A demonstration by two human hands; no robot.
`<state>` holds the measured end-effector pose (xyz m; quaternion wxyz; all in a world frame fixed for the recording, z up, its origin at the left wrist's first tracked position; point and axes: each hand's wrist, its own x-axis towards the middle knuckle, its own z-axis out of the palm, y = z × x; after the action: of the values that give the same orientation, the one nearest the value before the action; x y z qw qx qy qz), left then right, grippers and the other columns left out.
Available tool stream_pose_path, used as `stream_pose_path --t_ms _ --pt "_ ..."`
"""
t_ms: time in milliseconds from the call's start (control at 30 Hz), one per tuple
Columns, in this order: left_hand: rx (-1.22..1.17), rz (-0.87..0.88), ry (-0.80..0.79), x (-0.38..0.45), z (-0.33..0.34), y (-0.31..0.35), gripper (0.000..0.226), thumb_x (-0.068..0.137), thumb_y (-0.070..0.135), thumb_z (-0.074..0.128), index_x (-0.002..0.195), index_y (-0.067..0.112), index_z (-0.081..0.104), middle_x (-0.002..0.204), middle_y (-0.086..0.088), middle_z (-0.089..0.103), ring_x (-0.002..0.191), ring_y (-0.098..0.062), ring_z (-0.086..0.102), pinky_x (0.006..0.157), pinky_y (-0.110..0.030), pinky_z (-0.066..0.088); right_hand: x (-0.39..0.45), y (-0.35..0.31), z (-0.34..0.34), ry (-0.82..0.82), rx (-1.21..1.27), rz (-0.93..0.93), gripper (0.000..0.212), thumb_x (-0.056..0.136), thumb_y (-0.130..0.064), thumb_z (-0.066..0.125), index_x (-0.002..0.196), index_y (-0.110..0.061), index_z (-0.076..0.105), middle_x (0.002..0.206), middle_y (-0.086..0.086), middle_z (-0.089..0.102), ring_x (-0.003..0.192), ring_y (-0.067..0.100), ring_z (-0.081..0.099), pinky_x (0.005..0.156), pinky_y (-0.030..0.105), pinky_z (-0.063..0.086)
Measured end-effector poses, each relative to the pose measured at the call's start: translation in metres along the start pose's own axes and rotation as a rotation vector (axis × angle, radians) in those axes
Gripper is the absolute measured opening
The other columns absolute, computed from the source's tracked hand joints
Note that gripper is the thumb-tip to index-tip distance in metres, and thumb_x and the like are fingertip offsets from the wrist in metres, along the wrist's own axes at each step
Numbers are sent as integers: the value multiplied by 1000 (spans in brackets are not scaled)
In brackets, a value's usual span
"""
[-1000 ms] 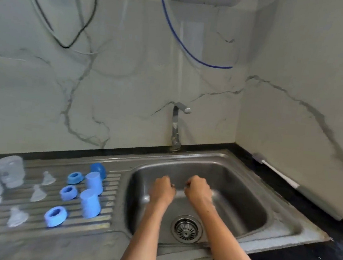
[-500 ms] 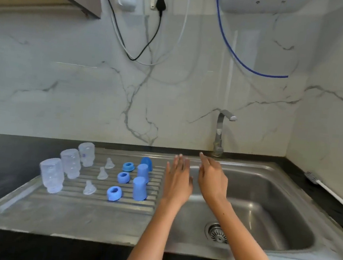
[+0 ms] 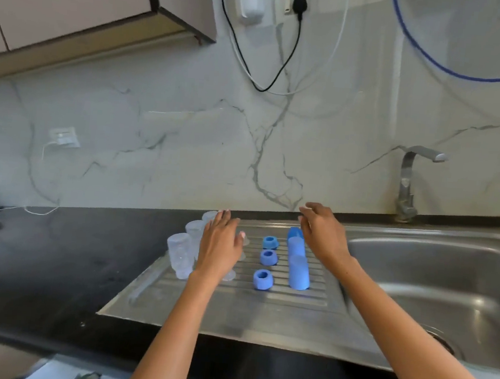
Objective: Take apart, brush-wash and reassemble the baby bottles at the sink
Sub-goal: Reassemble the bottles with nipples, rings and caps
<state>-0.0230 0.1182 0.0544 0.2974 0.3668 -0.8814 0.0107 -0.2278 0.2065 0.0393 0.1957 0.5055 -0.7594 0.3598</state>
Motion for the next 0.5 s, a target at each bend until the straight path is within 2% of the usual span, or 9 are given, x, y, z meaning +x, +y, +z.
stream_pose_path --t_ms 200,333,500 --pt "-48 -47 -25 -2 23 -37 40 100 24 43 137 9 47 155 -10 28 146 -22 18 115 -34 18 38 -19 41 -207 -88 -111 28 99 -22 47 115 -8 66 122 11 60 111 30 55 81 38 50" --pt "-53 -53 -76 7 40 -51 41 100 25 42 138 10 46 155 -11 28 146 -22 18 115 -32 20 66 -32 71 -415 -185 -124 32 98 -23 49 128 -18 60 134 5 55 121 26 53 93 38 45" --pt "-71 -49 -90 23 57 -54 41 101 25 41 138 9 45 155 -12 27 146 -22 19 116 -33 18 91 -46 118 -613 -217 -240 44 95 -15 54 138 -22 51 143 5 48 130 25 45 99 35 39"
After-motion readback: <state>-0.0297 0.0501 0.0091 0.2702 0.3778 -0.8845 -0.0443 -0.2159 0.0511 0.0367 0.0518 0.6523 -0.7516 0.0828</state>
